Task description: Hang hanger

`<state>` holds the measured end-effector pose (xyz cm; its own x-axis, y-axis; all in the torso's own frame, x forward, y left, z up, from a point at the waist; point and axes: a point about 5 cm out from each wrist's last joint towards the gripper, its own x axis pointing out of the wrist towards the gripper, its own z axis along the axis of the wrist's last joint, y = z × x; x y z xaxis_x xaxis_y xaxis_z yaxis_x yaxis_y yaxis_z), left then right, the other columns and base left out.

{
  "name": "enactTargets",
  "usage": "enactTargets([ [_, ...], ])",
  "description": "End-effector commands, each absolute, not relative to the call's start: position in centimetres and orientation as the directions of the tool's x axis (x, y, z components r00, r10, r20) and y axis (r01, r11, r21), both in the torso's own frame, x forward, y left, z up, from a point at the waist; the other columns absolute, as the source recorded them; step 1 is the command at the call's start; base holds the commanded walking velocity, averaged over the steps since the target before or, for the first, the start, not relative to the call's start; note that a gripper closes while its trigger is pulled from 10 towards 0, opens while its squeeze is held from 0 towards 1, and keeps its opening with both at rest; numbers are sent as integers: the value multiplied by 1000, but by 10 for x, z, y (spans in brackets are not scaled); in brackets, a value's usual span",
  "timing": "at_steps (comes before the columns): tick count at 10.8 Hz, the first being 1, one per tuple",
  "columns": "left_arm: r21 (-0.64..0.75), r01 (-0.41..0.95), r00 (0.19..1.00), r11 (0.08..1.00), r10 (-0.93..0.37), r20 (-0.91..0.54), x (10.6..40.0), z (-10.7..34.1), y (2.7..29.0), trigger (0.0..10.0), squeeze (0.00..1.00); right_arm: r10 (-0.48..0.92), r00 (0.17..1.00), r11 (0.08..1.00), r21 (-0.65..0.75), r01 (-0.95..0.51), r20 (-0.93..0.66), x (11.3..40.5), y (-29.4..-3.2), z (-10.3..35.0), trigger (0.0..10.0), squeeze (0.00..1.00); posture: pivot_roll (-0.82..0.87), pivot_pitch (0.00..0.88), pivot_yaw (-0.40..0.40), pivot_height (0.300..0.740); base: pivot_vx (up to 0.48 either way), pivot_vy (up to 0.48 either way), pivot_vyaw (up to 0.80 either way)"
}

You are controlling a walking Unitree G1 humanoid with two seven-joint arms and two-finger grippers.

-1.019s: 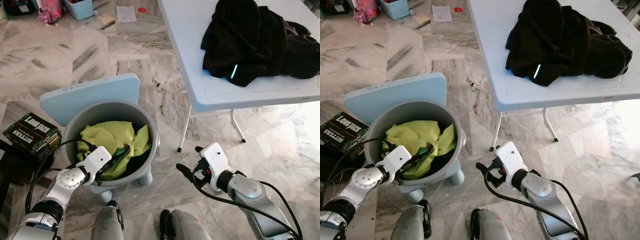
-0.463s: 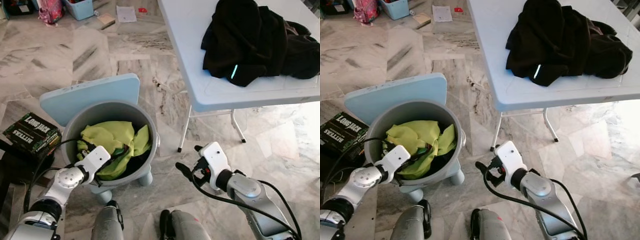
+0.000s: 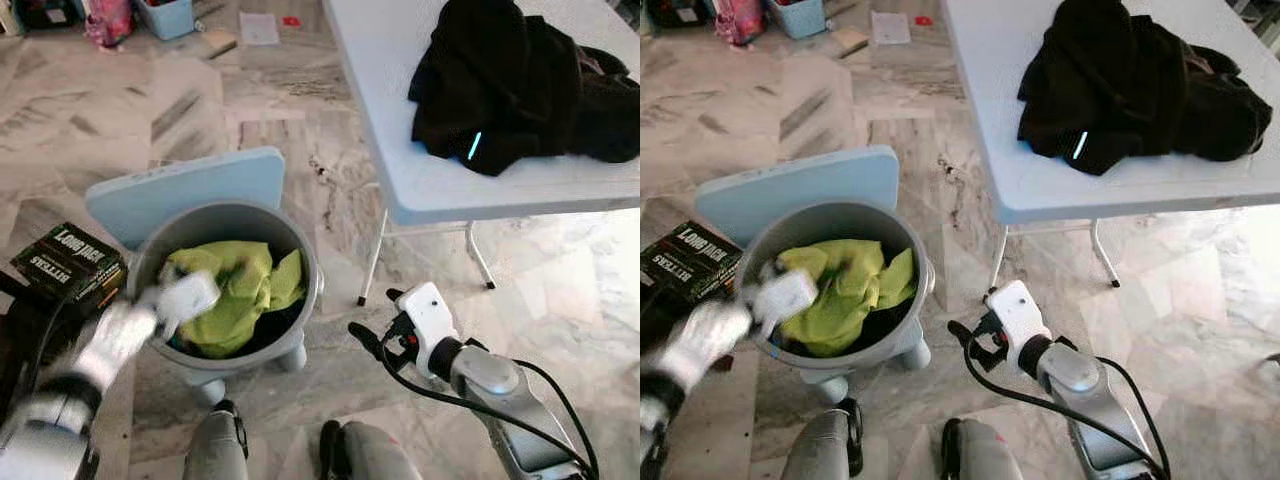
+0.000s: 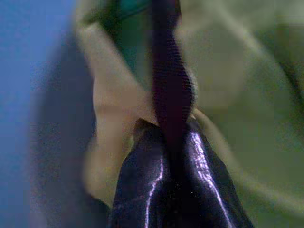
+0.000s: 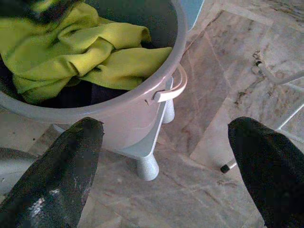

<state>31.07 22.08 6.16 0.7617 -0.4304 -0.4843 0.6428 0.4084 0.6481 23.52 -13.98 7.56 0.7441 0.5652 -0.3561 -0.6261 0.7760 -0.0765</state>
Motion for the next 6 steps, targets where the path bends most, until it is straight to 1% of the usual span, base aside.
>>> enactTargets([
  [1, 691, 649, 737, 318, -489, -467, 314, 67, 206, 0, 0, 550, 749, 785, -76, -614, -369, 234, -144, 73, 10000, 0, -107, 205, -86, 740, 0, 0, 0],
  [2, 728, 650, 681, 218, -594, -430, 316, 75, 179, 0, 0, 549, 751, 786, -78, -613, -366, 234, -144, 73, 10000, 0, -106, 205, -87, 740, 0, 0, 0],
  [3, 727, 671, 613, 145, -659, -436, 312, 75, 162, 0, 0, 550, 751, 786, -78, -613, -365, 234, -144, 73, 10000, 0, -107, 205, -88, 740, 0, 0, 0],
  [4, 682, 731, 468, 20, -742, -480, 300, 65, 134, 0, 0, 552, 751, 785, -79, -615, -362, 235, -143, 73, 10000, 0, -106, 203, -90, 740, 0, 0, 0],
  [5, 611, 789, 358, -57, -766, -534, 289, 52, 120, 0, 0, 553, 752, 784, -80, -615, -360, 236, -143, 74, 10000, 0, -106, 203, -90, 740, 0, 0, 0],
  [6, 544, 832, 293, -105, -750, -593, 281, 40, 116, 0, 0, 552, 753, 785, -82, -614, -358, 236, -142, 74, 10000, 0, -111, 202, -87, 740, 0, 0, 0],
])
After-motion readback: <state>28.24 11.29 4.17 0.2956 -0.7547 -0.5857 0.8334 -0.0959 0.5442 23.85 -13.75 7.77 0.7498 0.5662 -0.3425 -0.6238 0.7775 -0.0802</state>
